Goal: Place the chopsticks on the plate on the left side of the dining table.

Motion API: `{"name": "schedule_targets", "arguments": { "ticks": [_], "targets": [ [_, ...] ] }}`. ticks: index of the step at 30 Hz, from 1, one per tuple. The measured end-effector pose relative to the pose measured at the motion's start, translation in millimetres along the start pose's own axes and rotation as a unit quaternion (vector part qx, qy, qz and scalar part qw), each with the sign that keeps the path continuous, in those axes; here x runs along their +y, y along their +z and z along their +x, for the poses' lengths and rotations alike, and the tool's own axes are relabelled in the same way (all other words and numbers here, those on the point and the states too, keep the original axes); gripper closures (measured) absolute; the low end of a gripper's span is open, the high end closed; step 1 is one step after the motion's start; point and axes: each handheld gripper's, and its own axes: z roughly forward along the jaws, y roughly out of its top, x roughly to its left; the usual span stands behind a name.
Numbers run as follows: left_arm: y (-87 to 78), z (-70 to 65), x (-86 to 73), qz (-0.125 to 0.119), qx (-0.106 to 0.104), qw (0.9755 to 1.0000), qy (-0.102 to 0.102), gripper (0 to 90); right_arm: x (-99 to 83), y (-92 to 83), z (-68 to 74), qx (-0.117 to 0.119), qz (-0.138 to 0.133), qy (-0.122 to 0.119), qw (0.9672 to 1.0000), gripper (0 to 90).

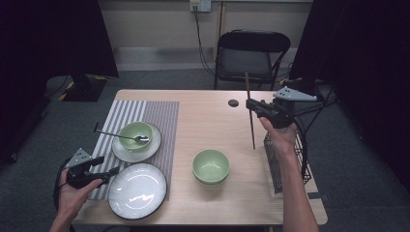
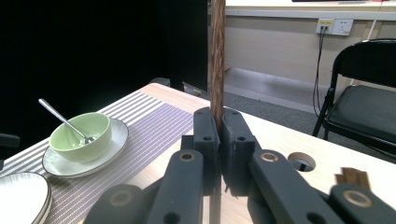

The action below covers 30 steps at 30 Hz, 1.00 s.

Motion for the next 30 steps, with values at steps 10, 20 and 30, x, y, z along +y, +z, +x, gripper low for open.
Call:
{"name": "schedule_targets", "arguments": {
  "ticks": [10, 20, 30],
  "targets": [
    [2.6, -12.7, 13.6, -0.021, -0.020, 0.9996, -0.001, 23.5, -6.5, 15.2, 15.7, 0.021, -0.001, 0.002, 0.9998, 86.0],
    [21.2, -23.3, 30.9, -0.027, -0.039, 0.9988, 0.008, 23.8, 2.5, 22.0, 26.3, 0.036, -0.010, 0.005, 0.9993, 86.0],
    [31.8, -35.0, 48.6, -0.031, -0.063, 0.9973, 0.023, 24.9, 3.5, 36.8, 40.7, 0.063, -0.012, 0.003, 0.9979, 86.0]
  ]
}}
